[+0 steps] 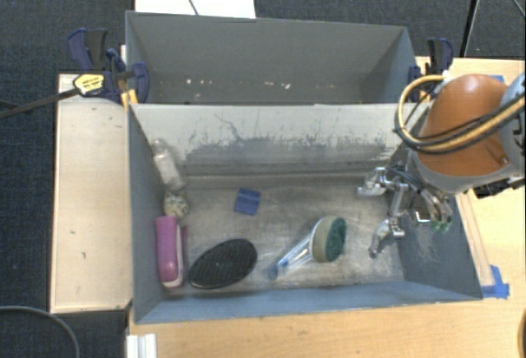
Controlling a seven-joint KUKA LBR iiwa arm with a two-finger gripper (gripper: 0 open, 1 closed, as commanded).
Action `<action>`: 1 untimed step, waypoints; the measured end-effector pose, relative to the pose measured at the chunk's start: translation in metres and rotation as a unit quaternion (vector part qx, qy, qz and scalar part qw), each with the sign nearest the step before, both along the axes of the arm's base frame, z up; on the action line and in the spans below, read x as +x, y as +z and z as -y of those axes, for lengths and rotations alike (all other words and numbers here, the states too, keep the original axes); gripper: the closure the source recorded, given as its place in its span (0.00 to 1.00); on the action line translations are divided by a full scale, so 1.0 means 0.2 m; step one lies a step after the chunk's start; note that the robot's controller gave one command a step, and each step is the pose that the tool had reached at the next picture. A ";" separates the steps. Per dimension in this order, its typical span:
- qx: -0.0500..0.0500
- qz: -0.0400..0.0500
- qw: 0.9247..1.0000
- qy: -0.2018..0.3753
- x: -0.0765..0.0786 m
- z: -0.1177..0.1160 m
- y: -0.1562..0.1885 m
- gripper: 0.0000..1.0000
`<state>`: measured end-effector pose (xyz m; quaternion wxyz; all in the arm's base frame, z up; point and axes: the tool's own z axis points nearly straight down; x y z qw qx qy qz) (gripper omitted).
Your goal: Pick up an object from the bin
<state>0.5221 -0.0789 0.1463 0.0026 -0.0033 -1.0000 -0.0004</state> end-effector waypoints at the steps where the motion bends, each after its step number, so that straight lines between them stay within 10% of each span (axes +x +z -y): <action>1: 0.001 0.000 0.999 0.034 -0.19 -0.17 -0.34 0.00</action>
Offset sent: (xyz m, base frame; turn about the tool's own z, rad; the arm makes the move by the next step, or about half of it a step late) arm -0.0368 0.0320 -0.0649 -0.0631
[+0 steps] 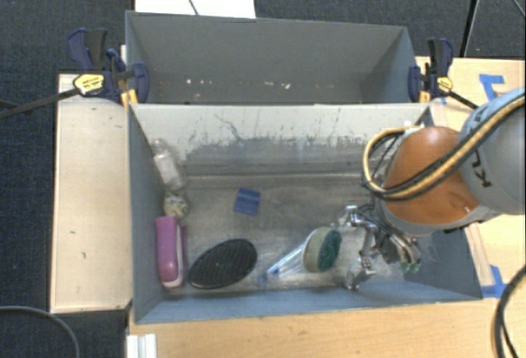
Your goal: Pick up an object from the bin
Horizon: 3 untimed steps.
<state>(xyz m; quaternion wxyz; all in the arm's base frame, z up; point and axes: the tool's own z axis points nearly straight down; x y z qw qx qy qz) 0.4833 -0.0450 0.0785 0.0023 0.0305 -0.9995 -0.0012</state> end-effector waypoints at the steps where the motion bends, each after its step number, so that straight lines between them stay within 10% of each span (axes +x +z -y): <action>1: -0.002 0.008 0.997 0.073 0.04 -0.27 -0.02 0.00; 2: -0.001 0.012 0.997 0.073 0.05 -0.28 -0.02 1.00; 3: -0.002 0.008 0.997 0.077 0.10 -0.15 0.75 1.00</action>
Offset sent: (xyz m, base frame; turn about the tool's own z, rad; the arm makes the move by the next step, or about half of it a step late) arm 0.0049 0.0557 -0.0085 -0.1450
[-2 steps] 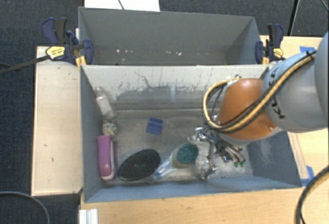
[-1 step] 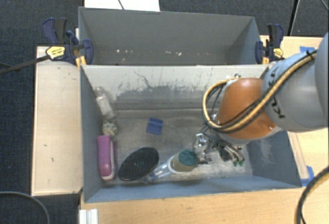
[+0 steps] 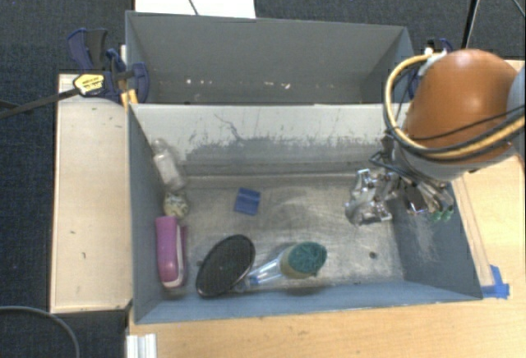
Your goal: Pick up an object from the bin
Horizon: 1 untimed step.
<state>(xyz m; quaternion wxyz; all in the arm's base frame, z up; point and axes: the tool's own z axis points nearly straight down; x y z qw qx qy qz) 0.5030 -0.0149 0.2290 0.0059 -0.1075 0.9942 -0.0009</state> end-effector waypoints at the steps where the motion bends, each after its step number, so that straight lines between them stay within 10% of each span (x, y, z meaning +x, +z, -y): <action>1: 0.000 -0.008 1.000 0.015 -0.12 0.25 -0.33 1.00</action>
Offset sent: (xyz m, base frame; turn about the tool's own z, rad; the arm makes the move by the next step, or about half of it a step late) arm -0.0225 -0.0474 -0.0638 -0.0368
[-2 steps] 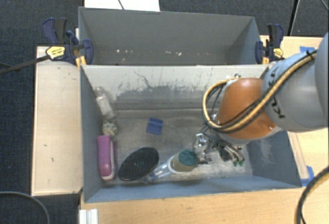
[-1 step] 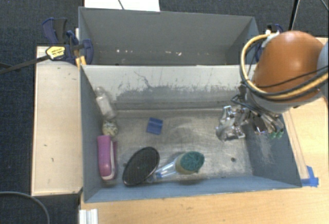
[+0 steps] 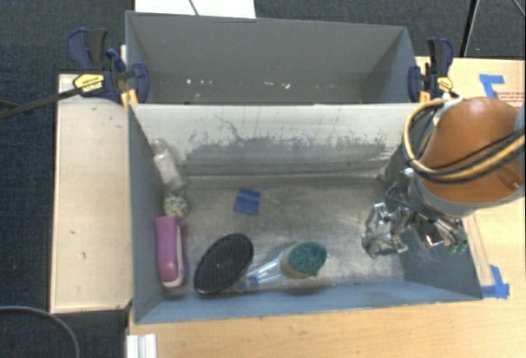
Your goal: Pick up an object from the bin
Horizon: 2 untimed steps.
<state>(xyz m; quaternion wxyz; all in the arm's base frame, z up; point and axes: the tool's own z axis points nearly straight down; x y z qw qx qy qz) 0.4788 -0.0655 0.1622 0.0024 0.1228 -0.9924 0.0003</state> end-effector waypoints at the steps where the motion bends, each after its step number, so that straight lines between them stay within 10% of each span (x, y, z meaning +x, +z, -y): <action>1: 0.001 0.002 0.993 0.120 -0.01 -0.07 -0.07 1.00; 2: 0.001 0.003 0.993 0.120 -0.01 -0.07 -0.07 0.00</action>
Offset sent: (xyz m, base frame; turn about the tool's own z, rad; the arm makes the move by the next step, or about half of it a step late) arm -0.0028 0.0127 -0.0135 -0.2409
